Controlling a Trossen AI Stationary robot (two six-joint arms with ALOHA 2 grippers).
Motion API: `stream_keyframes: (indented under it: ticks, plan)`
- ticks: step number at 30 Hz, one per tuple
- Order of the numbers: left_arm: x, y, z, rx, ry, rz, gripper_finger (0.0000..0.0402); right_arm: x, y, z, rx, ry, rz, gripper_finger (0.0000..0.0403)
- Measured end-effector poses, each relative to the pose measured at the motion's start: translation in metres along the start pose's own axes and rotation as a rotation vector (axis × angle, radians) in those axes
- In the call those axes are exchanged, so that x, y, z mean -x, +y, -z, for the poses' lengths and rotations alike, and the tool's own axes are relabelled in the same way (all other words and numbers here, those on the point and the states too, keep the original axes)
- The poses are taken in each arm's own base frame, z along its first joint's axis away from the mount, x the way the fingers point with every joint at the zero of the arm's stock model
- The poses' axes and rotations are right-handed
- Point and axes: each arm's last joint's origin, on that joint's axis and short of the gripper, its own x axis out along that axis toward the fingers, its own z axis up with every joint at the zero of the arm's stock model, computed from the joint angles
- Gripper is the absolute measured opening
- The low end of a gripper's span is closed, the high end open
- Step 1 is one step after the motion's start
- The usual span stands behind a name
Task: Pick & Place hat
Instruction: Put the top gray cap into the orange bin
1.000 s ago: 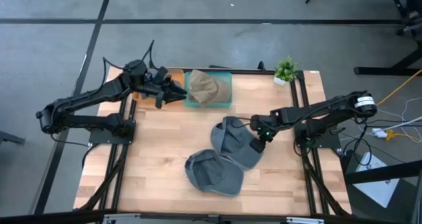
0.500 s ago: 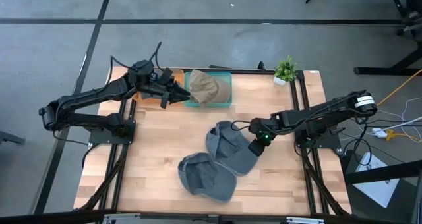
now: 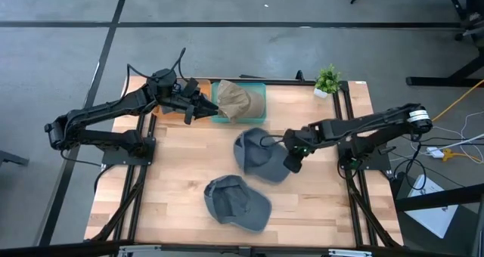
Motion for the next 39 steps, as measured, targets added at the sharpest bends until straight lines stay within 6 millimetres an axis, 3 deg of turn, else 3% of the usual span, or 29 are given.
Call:
stream_keyframes:
  ticks: [9,17,21,25,32,36,39]
  plan:
    - [0.000,0.000,-0.001,-0.005,-0.007,0.004,0.0173,0.096,0.011,-0.038,0.235,-0.234,0.360,0.0015]
    - [0.001,-0.006,-0.011,-0.051,-0.095,0.057,0.0173,0.209,0.021,-0.069,0.303,-0.690,0.630,0.0015]
    - [0.004,-0.010,-0.020,-0.101,-0.180,0.099,0.0173,0.246,0.025,-0.075,0.385,-0.812,0.742,0.0015]
    - [0.011,-0.023,-0.036,-0.187,-0.336,0.210,0.0173,0.253,0.026,-0.077,0.506,-0.787,0.868,0.0015]
    - [0.040,-0.049,-0.057,-0.357,-0.606,0.416,0.0173,0.239,0.032,-0.089,0.729,-0.624,1.067,0.0023]
    - [0.046,-0.049,-0.057,-0.412,-0.622,0.376,0.0173,0.231,0.037,-0.094,0.783,-0.592,1.073,0.0018]
    - [0.039,-0.045,-0.053,-0.431,-0.563,0.319,0.0173,0.224,0.040,-0.099,0.799,-0.578,1.067,0.0017]
